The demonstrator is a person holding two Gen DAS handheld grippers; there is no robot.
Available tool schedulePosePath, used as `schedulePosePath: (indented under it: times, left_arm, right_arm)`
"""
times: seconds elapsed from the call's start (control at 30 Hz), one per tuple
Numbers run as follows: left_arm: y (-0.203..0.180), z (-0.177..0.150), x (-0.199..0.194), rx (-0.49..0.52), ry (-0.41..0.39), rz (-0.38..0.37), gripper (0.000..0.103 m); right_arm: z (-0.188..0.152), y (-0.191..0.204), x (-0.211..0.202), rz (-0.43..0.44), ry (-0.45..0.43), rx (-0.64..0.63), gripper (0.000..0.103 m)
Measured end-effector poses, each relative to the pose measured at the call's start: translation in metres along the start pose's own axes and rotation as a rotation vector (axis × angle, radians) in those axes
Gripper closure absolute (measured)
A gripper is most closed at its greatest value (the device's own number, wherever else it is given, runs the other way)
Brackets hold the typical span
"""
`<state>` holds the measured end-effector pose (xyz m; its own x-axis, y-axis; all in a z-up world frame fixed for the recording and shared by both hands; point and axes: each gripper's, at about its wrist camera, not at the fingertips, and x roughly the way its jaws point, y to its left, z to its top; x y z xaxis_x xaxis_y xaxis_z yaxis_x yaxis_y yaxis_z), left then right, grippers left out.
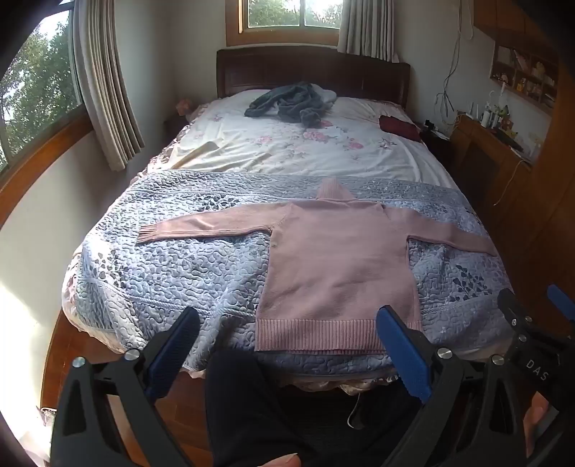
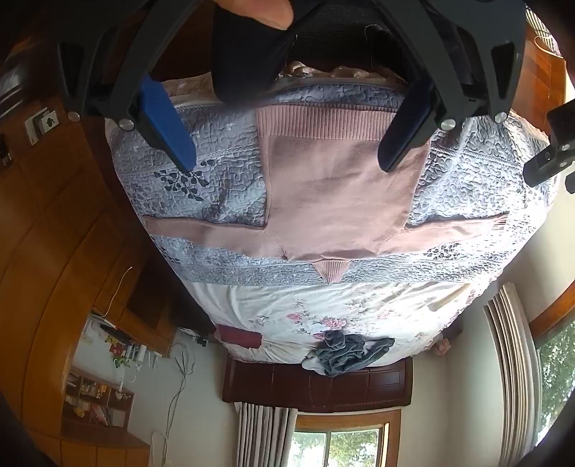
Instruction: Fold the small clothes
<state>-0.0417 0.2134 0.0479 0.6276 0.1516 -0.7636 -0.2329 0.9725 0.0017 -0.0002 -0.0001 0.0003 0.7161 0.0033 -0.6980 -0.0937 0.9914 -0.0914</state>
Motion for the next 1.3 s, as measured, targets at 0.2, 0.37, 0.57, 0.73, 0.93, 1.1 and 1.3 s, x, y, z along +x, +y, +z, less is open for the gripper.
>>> schedulePosePath:
  times: [0.2,0.37,0.57,0.73,0.93,1.1,1.3]
  left_arm:
    - [-0.0006,-0.0003,-0.0007,0.004,0.002,0.008,0.004]
    - [-0.0002,-0.0006,-0.0014,0.004,-0.002,0.007,0.004]
    - [0.0006,-0.0009,-0.0021,0.004,-0.004,0.007,0.004]
    - [0.0007,-0.0011,-0.0022,0.004,-0.005,0.007,0.004]
    - [0.0006,-0.0015,-0.0026,0.004,-0.005,0.007,0.004]
    - [-0.001,-0.0006,-0.0042,0.004,-0.005,0.008,0.004]
    - [0.0006,-0.0013,-0.0048,0.003,-0.009,0.01,0.004]
  right_arm:
    - [-0.0004,0.0001,-0.0004,-0.001,0.001,-0.001,0.003]
    - [-0.0003,-0.0011,-0.0002,0.001,-0.002,0.005,0.003]
    - [0.0022,-0.0028,0.0009,0.001,-0.002,0.005,0.003]
    - [0.0045,-0.0001,-0.0003,0.001,-0.003,0.004,0.003]
    - [0.0055,-0.0026,-0.0029,0.0,-0.004,0.006,0.003]
    - [0.0071,-0.0021,-0.0036,0.0,-0.006,0.006,0.003]
    - [0.0043,-0.0022,-0.0041,-0.001,-0.012,0.007,0.003]
